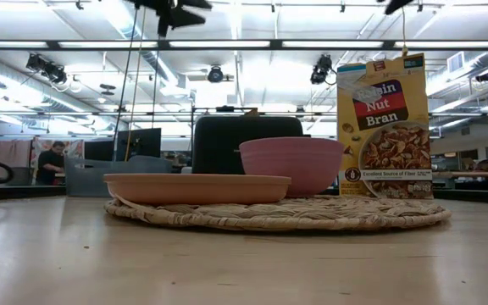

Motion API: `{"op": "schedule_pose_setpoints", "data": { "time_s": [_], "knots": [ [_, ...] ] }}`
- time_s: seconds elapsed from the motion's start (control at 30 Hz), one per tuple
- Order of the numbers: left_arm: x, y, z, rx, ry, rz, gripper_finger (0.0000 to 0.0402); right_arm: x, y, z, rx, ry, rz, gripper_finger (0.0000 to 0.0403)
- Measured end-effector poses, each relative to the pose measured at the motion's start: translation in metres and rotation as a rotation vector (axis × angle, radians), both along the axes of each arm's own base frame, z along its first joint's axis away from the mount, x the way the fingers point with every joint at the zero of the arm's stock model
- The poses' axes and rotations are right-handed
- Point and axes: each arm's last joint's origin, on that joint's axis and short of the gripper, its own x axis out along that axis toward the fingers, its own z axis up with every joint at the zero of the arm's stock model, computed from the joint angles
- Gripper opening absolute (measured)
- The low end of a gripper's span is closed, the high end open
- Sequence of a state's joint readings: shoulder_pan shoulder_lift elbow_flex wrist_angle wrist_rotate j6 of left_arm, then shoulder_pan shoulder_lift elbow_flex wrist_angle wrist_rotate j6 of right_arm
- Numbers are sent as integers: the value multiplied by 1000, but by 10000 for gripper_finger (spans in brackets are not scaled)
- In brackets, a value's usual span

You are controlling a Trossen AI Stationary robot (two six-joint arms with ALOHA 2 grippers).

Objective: Arrange a breakfast setting
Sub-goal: Pour the cereal from the cereal box into the pink bowl on the brown placemat

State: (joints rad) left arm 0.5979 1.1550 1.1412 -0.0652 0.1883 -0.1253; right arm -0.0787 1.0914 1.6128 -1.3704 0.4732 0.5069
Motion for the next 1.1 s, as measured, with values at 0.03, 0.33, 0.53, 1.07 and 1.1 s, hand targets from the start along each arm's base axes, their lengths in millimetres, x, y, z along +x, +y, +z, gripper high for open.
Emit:
{"op": "schedule_pose_setpoints", "data": {
  "time_s": [0.03, 0.33, 0.53, 1.07, 1.1],
  "knots": [
    [-3, 5, -1, -14, -6, 3, 208, 2, -8, 6, -35, 17, -4, 224],
    [-14, 20, 0, 55, 19, 12, 208, 0, -99, 25, -209, 265, 44, 257],
    [-14, 20, 0, 62, 22, 11, 208, -7, -156, 11, -165, 323, 73, 260],
    [-4, 16, -4, 58, 39, -35, 208, 2, -204, -41, 182, 450, 180, 154],
    [-2, 16, -7, 46, 47, -40, 208, 2, -202, -40, 181, 451, 183, 135]
  ]
}}
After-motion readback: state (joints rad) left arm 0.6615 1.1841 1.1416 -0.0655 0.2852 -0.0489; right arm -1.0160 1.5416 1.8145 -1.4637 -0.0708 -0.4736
